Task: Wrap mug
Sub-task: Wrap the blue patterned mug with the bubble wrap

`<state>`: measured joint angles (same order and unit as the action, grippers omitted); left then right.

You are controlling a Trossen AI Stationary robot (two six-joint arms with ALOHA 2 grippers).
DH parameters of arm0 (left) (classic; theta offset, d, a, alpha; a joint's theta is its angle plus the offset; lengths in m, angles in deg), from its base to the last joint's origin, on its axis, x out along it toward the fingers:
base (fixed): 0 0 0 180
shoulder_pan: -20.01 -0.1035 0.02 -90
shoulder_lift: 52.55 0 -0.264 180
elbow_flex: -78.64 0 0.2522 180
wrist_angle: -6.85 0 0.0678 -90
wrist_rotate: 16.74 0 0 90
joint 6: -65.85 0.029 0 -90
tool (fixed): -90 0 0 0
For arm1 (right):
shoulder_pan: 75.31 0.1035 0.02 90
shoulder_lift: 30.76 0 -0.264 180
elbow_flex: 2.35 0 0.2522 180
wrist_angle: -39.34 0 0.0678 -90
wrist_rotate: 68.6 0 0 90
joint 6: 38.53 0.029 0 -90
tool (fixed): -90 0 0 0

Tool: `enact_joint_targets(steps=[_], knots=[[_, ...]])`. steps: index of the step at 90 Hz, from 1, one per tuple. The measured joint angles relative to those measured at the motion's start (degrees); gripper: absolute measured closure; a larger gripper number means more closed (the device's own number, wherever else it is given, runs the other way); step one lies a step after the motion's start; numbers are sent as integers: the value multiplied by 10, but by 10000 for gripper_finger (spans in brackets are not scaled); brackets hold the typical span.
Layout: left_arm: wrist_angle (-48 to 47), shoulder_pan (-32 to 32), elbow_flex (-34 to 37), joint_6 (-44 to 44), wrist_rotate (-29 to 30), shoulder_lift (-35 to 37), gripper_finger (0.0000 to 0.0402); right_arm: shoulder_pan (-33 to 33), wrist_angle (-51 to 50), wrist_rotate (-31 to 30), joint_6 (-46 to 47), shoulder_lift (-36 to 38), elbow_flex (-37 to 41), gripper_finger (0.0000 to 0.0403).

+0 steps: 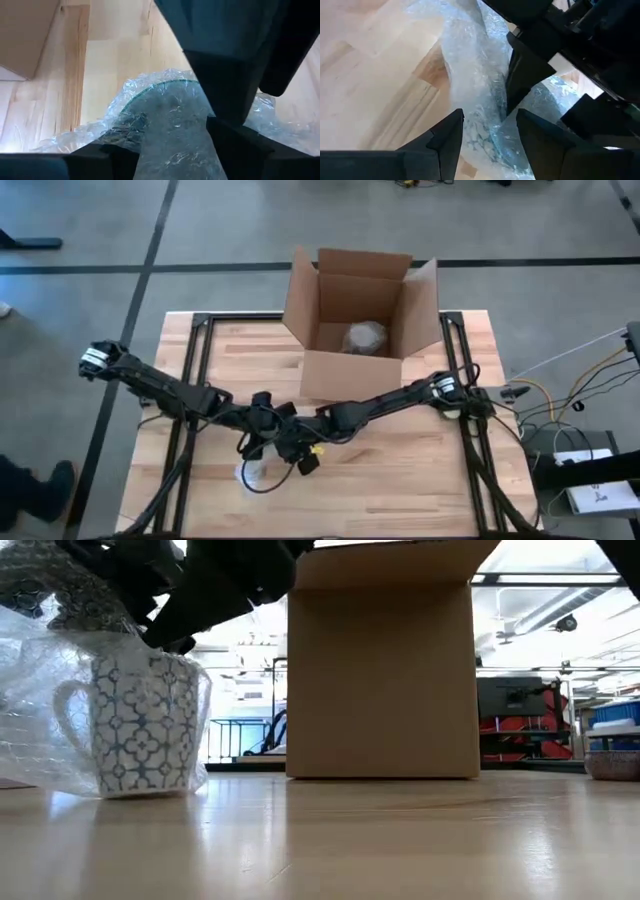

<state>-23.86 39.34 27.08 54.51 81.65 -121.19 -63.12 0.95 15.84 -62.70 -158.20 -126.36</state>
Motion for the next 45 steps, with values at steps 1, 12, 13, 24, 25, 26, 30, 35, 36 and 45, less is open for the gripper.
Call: enact_joint_targets(steps=[1, 12, 13, 24, 25, 26, 30, 35, 36, 45], knots=[[0, 0, 0, 1, 0, 1, 185, 0, 0, 0, -2, 0, 0, 232], [-6, 0, 0, 17, -4, 17, 180, -1, 3, -3, -11, 0, 0, 238], [-6, 0, 0, 19, -5, 19, 179, -1, 3, -4, -11, 0, 0, 238], [8, 2, -1, 43, -6, 42, 169, -3, 1, -4, -1, 0, 1, 246], [11, 2, -1, 43, -6, 43, 168, -3, 0, -4, 1, 0, 1, 246], [13, 2, -1, 44, -5, 44, 167, -3, -2, -4, 2, 0, 1, 247], [20, 2, 1, 44, -5, 49, 164, -3, -4, -2, 5, 1, 1, 250], [29, 2, 7, 44, -4, 50, 162, -2, -8, -3, 6, 10, 0, 252], [30, 2, 8, 44, -4, 50, 161, -2, -9, -3, 6, 12, 0, 253], [34, 2, 15, 43, -3, 50, 161, -1, -4, -4, 6, 19, -2, 254]])
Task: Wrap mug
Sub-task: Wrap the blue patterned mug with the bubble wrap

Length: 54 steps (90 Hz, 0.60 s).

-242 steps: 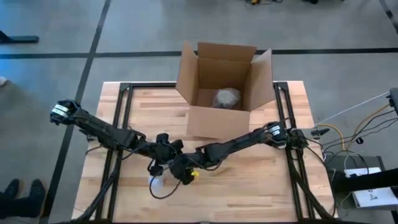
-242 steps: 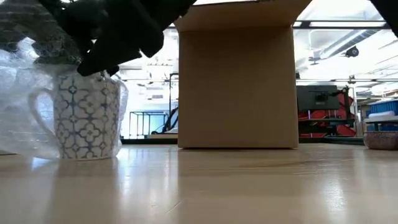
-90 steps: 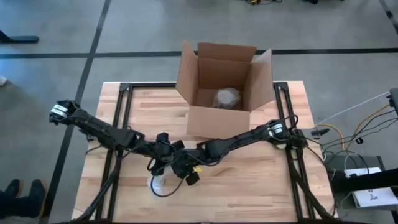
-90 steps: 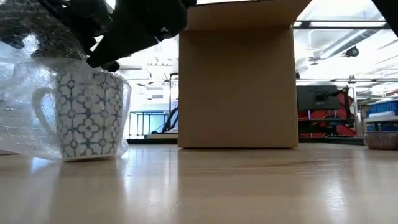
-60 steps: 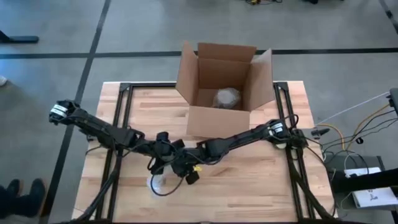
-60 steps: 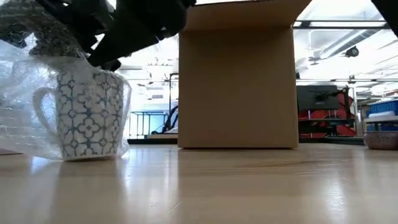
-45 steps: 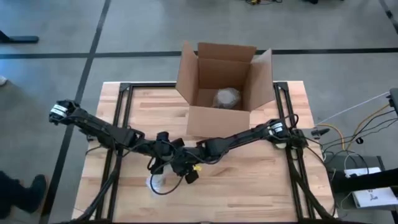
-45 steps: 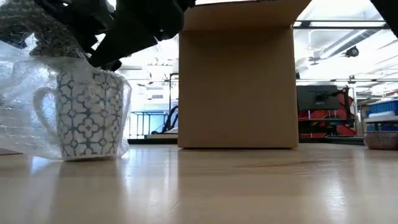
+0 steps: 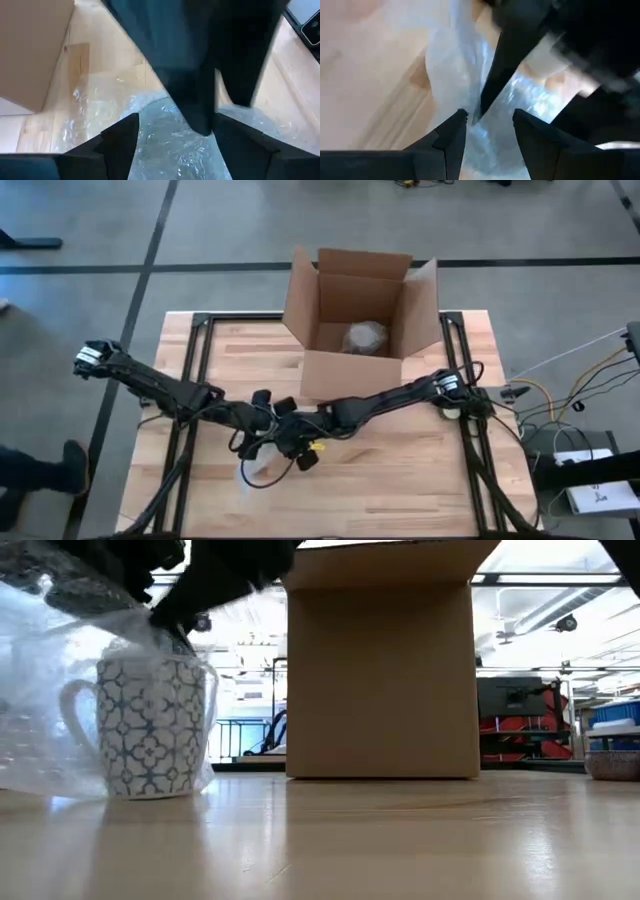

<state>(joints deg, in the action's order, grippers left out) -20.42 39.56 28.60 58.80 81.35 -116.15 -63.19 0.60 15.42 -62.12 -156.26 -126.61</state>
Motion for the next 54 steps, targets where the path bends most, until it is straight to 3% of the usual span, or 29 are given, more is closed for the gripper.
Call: enact_joint_targets(steps=[29, 54], knots=[[19, 3, 18, -6, 1, -4, 160, -4, 8, 13, 7, -35, 2, 232], [26, 3, 22, -5, 4, -4, 158, -14, -26, 54, 50, -22, 1, 243]])
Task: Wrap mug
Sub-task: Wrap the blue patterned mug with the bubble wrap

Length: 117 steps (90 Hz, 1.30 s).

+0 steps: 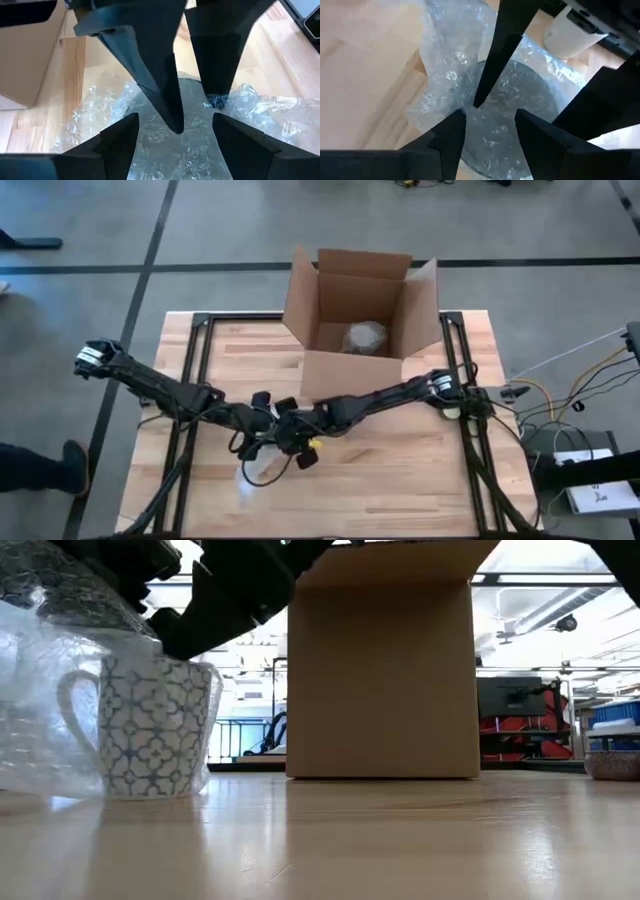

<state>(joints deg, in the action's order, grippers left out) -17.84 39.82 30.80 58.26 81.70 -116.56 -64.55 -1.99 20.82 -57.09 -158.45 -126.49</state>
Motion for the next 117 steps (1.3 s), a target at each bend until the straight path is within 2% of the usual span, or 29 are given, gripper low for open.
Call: enact_joint_targets(steps=[25, 41, 80, 101, 117], knots=[[49, 0, 28, -5, 1, 0, 171, -9, -6, 18, 21, -6, -7, 277], [43, 0, 29, -9, -5, 16, 174, -15, -10, 43, 27, -15, -4, 306], [-20, 1, 23, -8, -10, 135, 184, -23, -21, 42, 36, -17, -1, 363], [-162, 6, 25, -126, -2, 224, 206, -23, -27, 38, 22, -19, -12, 379], [-190, 40, 39, -204, 0, 242, 231, -24, -24, 38, 7, -19, -18, 378]])
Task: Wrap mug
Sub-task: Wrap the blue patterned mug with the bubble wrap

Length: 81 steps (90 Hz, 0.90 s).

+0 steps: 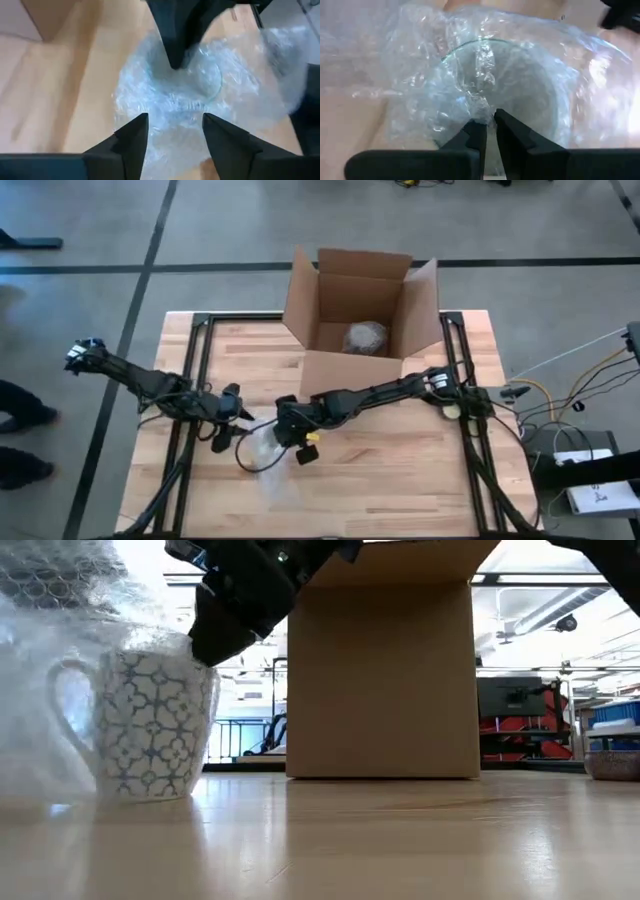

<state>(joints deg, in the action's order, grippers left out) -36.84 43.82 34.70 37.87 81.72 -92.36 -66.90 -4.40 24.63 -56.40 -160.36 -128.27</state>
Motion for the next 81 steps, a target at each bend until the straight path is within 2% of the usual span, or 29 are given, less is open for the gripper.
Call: enact_joint_targets(steps=[12, 36, 47, 65, 81], knots=[[1, 38, 15, -66, 0, -4, 252, 0, 0, 0, -7, 0, 0, 380], [-1, 144, 51, -269, 0, -27, 293, 0, 1, 2, -17, 0, 0, 385], [-1, 164, 84, -344, 9, -54, 309, 0, 1, 2, -22, 0, -1, 392], [15, 161, 117, -335, 127, -114, 328, 0, 2, 2, -25, 0, -1, 402], [77, 161, 101, -247, 197, -135, 328, 0, 2, 2, -25, 1, -1, 401]])
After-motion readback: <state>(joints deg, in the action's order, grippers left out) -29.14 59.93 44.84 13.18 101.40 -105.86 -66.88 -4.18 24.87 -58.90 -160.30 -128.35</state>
